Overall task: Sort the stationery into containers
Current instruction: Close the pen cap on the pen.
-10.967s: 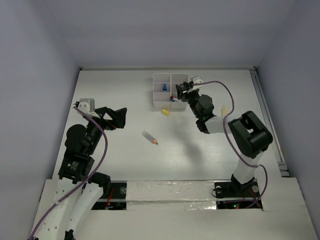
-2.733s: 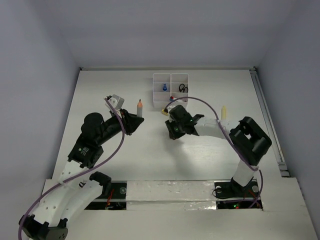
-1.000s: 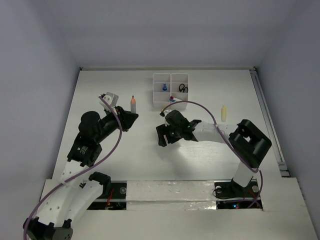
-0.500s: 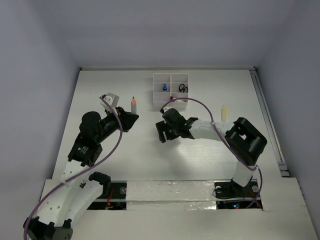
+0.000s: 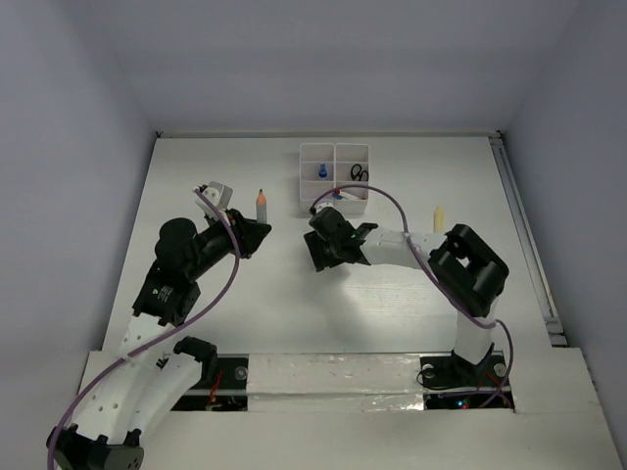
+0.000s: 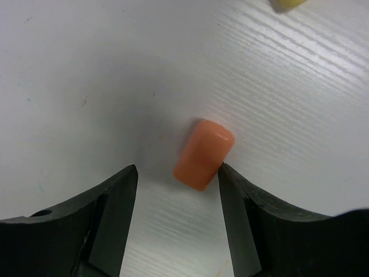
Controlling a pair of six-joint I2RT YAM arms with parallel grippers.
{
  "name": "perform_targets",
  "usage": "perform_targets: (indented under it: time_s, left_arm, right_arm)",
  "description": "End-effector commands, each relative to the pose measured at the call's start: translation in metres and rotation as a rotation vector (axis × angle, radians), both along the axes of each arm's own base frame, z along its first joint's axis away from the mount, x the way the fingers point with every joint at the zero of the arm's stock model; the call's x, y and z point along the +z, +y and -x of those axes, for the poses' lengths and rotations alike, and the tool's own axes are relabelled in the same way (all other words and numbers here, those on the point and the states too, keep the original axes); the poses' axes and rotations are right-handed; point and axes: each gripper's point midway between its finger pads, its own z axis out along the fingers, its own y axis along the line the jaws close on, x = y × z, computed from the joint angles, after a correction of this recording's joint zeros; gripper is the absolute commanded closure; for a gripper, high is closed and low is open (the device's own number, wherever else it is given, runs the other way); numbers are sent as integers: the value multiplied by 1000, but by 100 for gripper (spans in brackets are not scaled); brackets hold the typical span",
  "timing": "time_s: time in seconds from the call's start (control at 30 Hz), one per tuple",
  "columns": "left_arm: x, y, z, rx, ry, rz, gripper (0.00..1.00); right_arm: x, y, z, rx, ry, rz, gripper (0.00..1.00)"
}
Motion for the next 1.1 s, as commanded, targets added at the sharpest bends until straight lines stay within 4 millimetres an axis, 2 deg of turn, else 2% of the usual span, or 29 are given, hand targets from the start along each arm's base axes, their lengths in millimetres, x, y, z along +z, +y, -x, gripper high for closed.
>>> perform_targets:
  time_s: [0.0, 0.13, 0.23, 0.33, 0.4, 0.53, 0.6, 0.67, 0.77, 0.8, 0.83, 0.9, 1.0, 1.03, 1.07]
  left_arm:
    - [14, -2, 0, -12, -56, 25, 100]
    - [14, -2, 1, -15, -56, 27, 100]
    - [14, -2, 1, -15, -57, 27, 100]
    - [14, -2, 1, -16, -56, 29, 100]
    - [14, -2, 1, -15, -56, 29, 100]
    - [14, -2, 1, -16, -56, 29, 100]
    - [14, -2, 1, -15, -55, 28, 100]
    - [14, -2, 1, -15, -54, 29, 100]
    - [13, -2, 1, -16, -51, 29, 100]
    - [13, -3, 1, -18, -51, 30, 100]
    - [12, -3, 0, -18, -49, 29, 100]
    - [11, -3, 0, -18, -45, 27, 100]
    - [10, -3, 0, -18, -42, 26, 100]
    - [9, -3, -1, -18, -37, 24, 100]
    - [7, -4, -1, -22, -33, 23, 100]
  right_arm:
    - [-11, -12, -12, -42, -14, 89, 36]
    - [-13, -10, -18, -56, -22, 103, 38]
    - [-15, -9, -23, -67, -28, 115, 47]
    - [-21, -11, -23, -71, -20, 135, 50]
    - [-23, -12, -23, -68, -21, 141, 50]
    - [-27, -16, -26, -70, -27, 180, 42]
    - [-28, -15, -26, -65, -26, 182, 45]
    - [-26, -13, -28, -65, -27, 175, 52]
    - [-26, -13, -31, -74, -40, 180, 79]
    - [-26, -13, -32, -76, -44, 185, 84]
    - [-25, -14, -34, -85, -52, 191, 94]
    - [-15, -13, -39, -96, -75, 180, 100]
    - [9, -14, -44, -118, -140, 138, 100]
    - [45, -8, -52, -132, -216, 54, 100]
    - [62, -6, -53, -139, -249, 10, 100]
